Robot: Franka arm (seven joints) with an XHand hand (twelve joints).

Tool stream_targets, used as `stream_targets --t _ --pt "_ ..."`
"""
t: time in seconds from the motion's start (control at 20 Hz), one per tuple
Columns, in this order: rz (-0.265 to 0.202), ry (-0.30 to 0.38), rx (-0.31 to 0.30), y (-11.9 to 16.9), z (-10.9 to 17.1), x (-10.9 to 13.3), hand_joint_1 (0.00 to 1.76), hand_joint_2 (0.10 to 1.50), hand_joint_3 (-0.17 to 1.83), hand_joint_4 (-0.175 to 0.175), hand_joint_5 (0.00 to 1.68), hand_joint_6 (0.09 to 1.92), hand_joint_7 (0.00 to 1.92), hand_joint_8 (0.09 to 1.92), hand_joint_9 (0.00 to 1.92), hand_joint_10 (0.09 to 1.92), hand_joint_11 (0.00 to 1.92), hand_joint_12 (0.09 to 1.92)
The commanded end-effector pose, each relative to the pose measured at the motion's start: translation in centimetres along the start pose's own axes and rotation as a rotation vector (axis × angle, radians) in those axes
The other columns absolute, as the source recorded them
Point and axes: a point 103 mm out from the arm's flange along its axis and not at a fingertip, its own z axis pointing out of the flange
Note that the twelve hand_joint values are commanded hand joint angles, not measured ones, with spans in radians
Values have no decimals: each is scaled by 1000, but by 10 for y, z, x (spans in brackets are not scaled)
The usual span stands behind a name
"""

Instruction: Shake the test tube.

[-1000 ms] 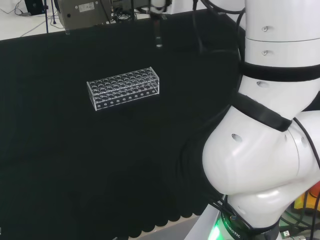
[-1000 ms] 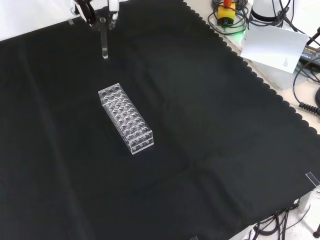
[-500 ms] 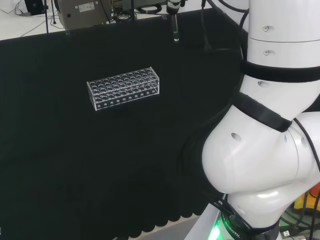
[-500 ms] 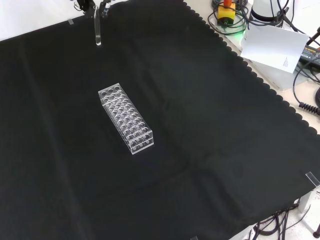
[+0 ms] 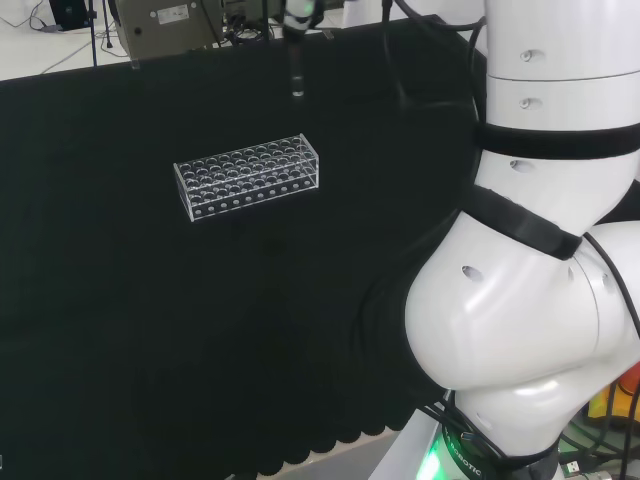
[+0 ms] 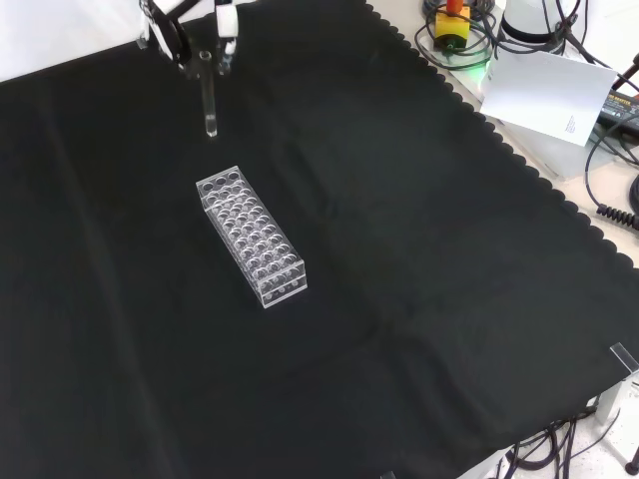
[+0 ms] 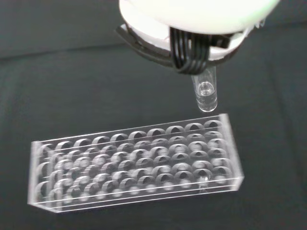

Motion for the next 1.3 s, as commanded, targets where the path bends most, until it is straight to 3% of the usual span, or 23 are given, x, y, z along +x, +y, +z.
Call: stream_targets --t 0.05,0.35,0.55,0.8,1.15,1.3 --pt "-149 14 25 8 11 73 1437 624 613 -175 1340 361 1454 643 1510 87 808 1216" --pt "-225 15 31 13 9 112 1437 623 613 -175 1340 360 1454 643 1511 87 809 1216" --pt "-219 -14 40 20 9 114 1437 623 614 -175 1340 360 1454 643 1512 87 809 1216" --pt "-143 -32 65 37 10 86 1437 623 614 -175 1341 359 1455 642 1513 87 810 1215" --pt "10 -49 65 49 5 13 1437 623 614 -175 1341 358 1455 642 1514 87 811 1215" --pt "54 -49 56 47 1 -12 1437 623 614 -175 1341 358 1455 642 1514 87 811 1215"
